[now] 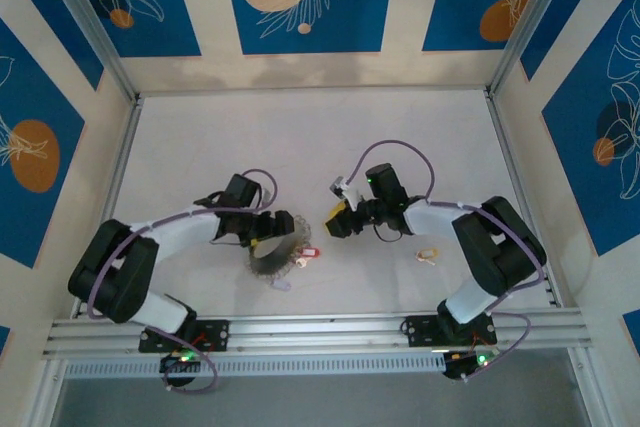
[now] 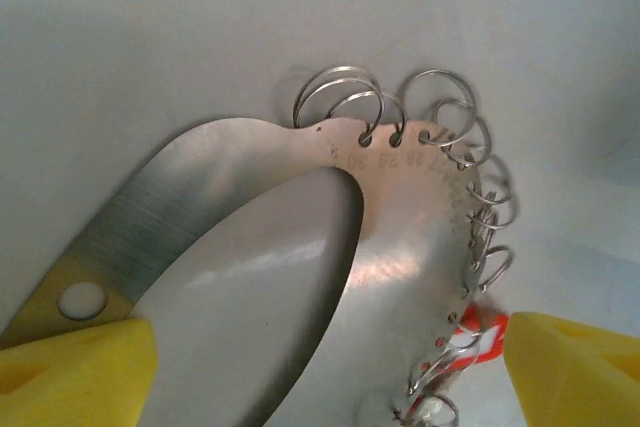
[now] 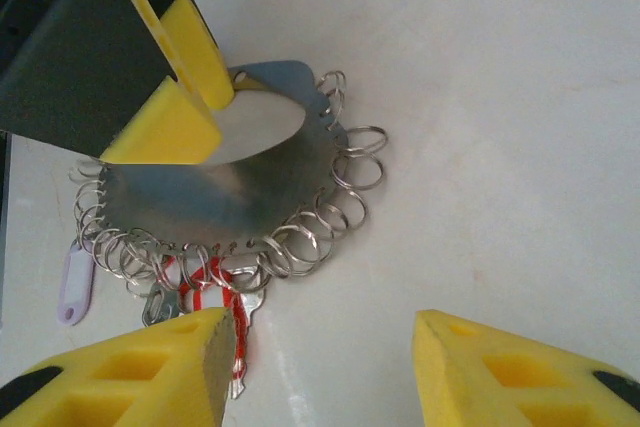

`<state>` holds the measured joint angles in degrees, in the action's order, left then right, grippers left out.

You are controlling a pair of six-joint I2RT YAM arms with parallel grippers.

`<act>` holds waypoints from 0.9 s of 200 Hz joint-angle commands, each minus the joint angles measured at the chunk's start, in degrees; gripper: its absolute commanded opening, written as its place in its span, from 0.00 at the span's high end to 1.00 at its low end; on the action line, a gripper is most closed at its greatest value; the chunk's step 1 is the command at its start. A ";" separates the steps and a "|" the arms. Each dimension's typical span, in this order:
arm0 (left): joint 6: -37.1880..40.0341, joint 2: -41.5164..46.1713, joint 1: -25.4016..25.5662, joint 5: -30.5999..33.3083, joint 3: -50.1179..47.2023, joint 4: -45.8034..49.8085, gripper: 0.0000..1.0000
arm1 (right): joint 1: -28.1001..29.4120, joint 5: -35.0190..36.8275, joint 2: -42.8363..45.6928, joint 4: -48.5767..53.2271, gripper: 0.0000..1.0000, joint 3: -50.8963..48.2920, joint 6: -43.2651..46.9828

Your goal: Put the keys on the keyring

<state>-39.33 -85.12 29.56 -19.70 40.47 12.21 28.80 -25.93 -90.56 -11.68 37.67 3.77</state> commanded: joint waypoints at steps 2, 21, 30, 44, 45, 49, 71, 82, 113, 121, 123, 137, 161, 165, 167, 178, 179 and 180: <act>0.95 -4.86 2.38 -0.29 5.02 -2.71 0.08 | -0.89 -0.25 2.25 -3.49 0.48 -2.84 -1.47; 2.34 -9.30 3.92 0.21 8.31 -3.11 0.09 | -1.67 0.84 3.61 -3.88 0.47 -3.88 -2.21; 3.04 -11.71 4.77 0.12 9.87 -3.43 0.08 | -2.11 1.30 4.15 -4.71 0.47 -4.65 -2.49; 4.10 -14.80 6.25 -0.33 11.80 -4.87 0.09 | -2.89 1.83 4.98 -6.28 0.46 -5.70 -3.42; 4.14 -14.98 6.36 -0.33 11.90 -4.98 0.09 | -2.92 1.84 5.01 -6.31 0.46 -5.73 -3.46; 4.30 -15.70 6.81 -0.47 12.34 -5.77 0.09 | -3.23 1.83 5.27 -6.33 0.46 -5.84 -3.75; 5.56 -19.08 8.59 -2.97 14.87 -9.47 0.09 | -4.30 2.78 6.94 -6.03 0.46 -6.74 -5.41; 6.93 -20.53 9.04 -4.85 16.46 -10.55 0.10 | -5.07 2.72 7.32 -6.31 0.46 -7.12 -6.67; 13.55 -23.36 9.41 -8.54 20.77 -10.37 0.10 | -7.69 1.19 6.16 -1.90 0.52 -5.09 -12.01; 15.30 -23.60 9.40 -9.85 21.61 -10.87 0.10 | -8.11 -0.14 5.80 -1.90 0.54 -5.21 -12.67; 15.70 -23.69 9.45 -10.23 21.76 -11.06 0.10 | -8.13 -0.49 5.72 -2.08 0.54 -5.34 -12.78; 17.06 -24.60 9.41 -12.72 23.15 -12.39 0.10 | -8.05 -1.91 5.83 -3.82 0.56 -6.69 -13.85; 16.95 -25.85 9.46 -16.92 25.67 -13.16 0.13 | -7.70 -3.36 6.44 -5.37 0.58 -8.55 -15.59; 16.77 -25.61 9.44 -17.36 25.67 -13.76 0.13 | -7.55 -3.46 6.52 -5.30 0.58 -8.72 -15.36; 16.68 -25.33 9.46 -17.45 25.64 -14.02 0.13 | -7.49 -3.48 6.54 -5.15 0.58 -8.79 -15.19; 16.97 -24.16 9.46 -17.74 25.26 -14.74 0.12 | -7.19 -3.01 6.82 -3.85 0.59 -8.84 -14.72; 17.08 -24.01 9.46 -17.78 25.26 -14.75 0.12 | -7.18 -2.99 6.90 -3.73 0.59 -8.84 -14.69; 17.13 -23.85 9.46 -17.80 25.23 -14.75 0.12 | -7.18 -2.94 6.94 -3.63 0.59 -8.80 -14.68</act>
<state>-26.79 -106.02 34.92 -25.02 64.40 20.95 21.02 -26.57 -84.53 -16.45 30.06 -9.76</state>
